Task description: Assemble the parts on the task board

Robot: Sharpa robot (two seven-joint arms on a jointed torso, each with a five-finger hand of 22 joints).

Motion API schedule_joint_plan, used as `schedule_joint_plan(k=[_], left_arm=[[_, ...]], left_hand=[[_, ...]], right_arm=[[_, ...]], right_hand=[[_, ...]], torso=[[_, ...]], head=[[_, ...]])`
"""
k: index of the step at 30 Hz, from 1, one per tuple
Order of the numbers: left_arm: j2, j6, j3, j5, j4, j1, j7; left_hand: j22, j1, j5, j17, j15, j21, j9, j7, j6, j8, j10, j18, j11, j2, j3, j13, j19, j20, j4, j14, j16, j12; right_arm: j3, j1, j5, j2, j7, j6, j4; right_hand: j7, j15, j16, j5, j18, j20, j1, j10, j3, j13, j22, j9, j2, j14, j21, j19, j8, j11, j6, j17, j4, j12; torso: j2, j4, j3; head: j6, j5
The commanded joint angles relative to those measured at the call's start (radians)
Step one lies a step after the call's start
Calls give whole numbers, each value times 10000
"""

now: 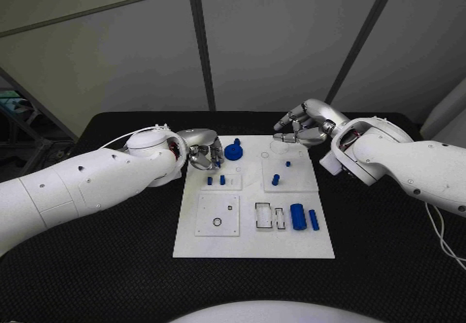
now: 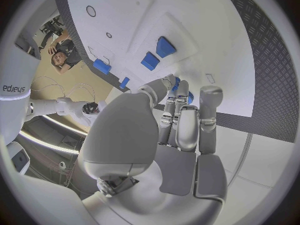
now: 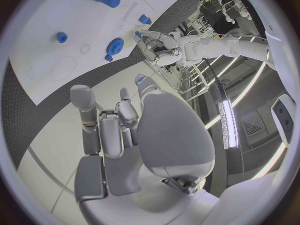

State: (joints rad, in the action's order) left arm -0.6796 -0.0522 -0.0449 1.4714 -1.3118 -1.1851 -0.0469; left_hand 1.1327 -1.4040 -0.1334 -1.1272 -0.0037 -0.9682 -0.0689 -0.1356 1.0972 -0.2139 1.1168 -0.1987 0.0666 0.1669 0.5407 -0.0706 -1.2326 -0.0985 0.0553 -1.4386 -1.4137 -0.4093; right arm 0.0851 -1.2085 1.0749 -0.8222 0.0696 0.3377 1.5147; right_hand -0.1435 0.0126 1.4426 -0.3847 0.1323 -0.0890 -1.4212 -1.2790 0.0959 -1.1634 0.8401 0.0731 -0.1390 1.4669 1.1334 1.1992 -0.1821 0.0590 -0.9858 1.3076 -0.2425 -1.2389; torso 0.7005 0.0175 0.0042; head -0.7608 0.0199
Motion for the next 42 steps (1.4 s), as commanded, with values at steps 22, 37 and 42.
schedule_joint_plan(k=[22, 37, 42], left_arm=[[181, 340, 1, -34, 184, 80, -25], [184, 404, 2, -34, 213, 83, -116], [197, 462, 2, -34, 219, 83, -152]], left_hand=[[22, 136, 69, 72, -47, 27, -25, 61, 138, 50, 175, 537, -52, -31, -38, -19, -53, -1, 0, 4, 14, 60], [20, 181, 78, -17, -64, 72, -24, 72, 173, 95, 216, 526, -68, -23, -89, -30, -27, 17, 23, -21, -32, 116], [-51, 533, 70, 171, 128, 245, 75, -139, -568, 649, -326, 533, 160, 200, -232, 87, 58, -82, -91, 54, 6, 636]], right_arm=[[6, -14, 57, -9, -32, -24, 22], [6, -14, 60, -7, -10, -41, 11], [6, -14, 91, -6, 31, -101, 3]], right_hand=[[15, 53, -42, -29, 64, -12, -63, 63, 80, 14, -9, -11, 36, 552, -30, -53, -59, -29, 48, 579, 0, 22], [13, 52, -59, -50, 70, -13, -69, 86, 87, 43, -47, -12, 30, 547, -57, -68, -65, -28, 55, 555, 1, 44], [9, 49, -127, -58, 91, -15, -71, 311, 92, 330, -168, -15, 19, 519, -137, -130, -64, -22, 73, 459, -4, 290]], torso=[[-3, 1, 2], [1, 6, 0], [-1, 1, -2]], head=[[-40, -35], [-50, -50], [-42, -45]])
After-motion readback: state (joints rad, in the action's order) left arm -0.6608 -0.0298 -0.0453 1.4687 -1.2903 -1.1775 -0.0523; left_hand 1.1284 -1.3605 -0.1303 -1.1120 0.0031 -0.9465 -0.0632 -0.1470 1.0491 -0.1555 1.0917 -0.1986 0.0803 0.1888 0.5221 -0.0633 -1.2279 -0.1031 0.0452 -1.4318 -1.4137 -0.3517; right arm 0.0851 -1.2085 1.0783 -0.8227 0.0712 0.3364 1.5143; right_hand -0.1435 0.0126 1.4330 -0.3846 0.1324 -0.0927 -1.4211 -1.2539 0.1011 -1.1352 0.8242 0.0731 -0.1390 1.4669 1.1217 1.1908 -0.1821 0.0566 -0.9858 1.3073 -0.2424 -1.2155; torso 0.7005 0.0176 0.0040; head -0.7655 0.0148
